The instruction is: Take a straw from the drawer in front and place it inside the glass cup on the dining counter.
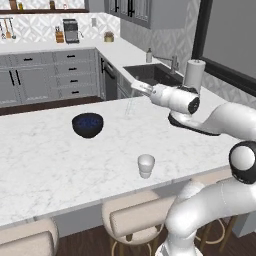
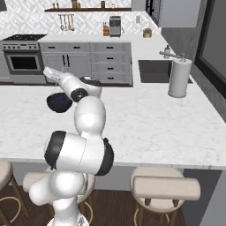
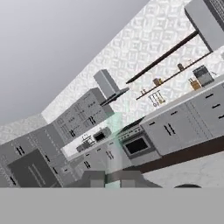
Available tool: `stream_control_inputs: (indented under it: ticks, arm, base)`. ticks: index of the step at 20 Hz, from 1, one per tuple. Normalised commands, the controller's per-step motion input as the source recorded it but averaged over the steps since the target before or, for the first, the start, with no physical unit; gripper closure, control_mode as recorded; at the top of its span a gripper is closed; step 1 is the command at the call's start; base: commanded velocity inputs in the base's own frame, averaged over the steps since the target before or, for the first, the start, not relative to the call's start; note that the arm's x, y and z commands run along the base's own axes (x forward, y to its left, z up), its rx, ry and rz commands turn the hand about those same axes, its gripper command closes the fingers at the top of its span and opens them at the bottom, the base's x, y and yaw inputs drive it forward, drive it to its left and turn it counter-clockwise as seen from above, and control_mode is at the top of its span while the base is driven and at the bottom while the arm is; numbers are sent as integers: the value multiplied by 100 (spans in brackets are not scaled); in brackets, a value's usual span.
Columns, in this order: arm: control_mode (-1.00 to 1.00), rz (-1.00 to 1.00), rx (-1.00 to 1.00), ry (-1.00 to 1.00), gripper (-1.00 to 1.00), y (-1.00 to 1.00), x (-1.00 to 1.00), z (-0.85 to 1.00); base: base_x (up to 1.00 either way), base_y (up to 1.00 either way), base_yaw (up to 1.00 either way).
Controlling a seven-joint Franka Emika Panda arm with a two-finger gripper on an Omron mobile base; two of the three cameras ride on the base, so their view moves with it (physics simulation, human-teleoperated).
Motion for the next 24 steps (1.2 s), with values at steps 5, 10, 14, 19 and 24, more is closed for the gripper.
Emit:
stream_control_inputs:
  ticks: [5, 10, 14, 19, 24]
  arm:
    - [-100, 11, -26, -1, 100, -58, -34, 44]
    - [-100, 9, -26, -6, 100, -61, -59, 9]
    - [-100, 16, -2, -1, 100, -69, -76, -19]
    - [-100, 26, 0, 1, 100, -75, 5, -11]
    - [-100, 42, 0, 4, 100, -92, 36, -14]
  base:
    - [0, 0, 0]
    - [0, 0, 0]
    - [0, 0, 0]
    - [0, 0, 0]
    - [0, 0, 0]
